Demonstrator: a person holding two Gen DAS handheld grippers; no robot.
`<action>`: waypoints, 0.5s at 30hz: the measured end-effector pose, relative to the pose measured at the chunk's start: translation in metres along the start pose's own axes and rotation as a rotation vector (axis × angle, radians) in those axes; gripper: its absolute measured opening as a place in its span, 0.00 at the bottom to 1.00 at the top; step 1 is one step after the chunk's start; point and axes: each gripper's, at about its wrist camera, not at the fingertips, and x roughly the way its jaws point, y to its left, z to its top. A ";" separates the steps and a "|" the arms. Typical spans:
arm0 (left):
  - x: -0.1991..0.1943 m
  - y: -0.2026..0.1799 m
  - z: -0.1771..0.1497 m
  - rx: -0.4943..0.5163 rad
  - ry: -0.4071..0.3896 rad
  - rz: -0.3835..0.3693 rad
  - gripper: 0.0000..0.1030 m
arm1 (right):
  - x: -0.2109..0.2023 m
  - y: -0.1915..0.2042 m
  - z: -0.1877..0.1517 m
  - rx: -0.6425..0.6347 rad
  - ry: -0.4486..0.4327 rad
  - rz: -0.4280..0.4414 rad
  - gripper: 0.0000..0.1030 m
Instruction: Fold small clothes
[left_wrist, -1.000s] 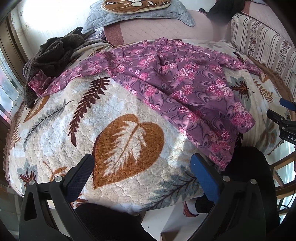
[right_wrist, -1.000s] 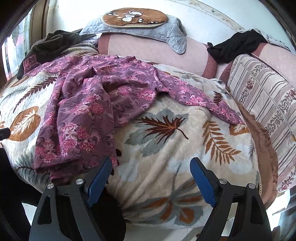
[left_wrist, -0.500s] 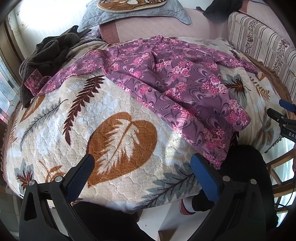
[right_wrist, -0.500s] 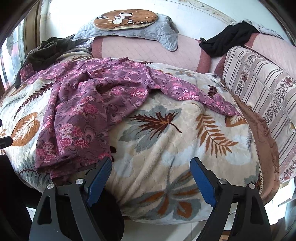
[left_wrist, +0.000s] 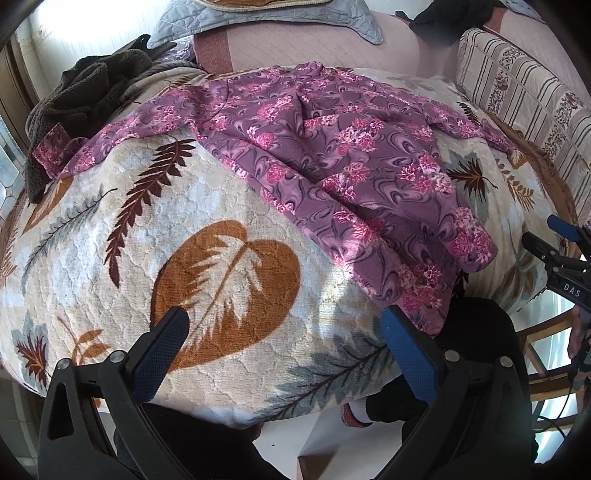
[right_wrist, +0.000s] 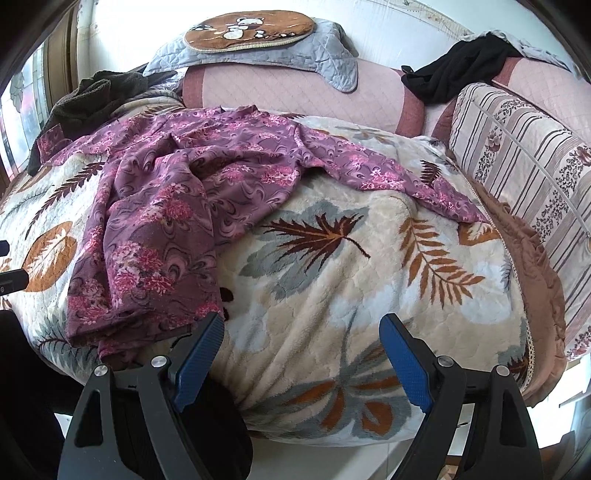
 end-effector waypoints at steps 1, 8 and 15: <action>0.001 -0.001 0.001 0.001 0.001 -0.001 1.00 | 0.001 0.000 0.000 0.000 0.002 0.001 0.85; 0.005 -0.006 0.003 0.007 0.013 -0.013 1.00 | 0.005 0.000 -0.001 0.004 0.016 0.004 0.85; 0.013 -0.006 0.005 -0.021 0.059 -0.071 1.00 | 0.009 -0.001 -0.004 0.011 0.025 0.009 0.85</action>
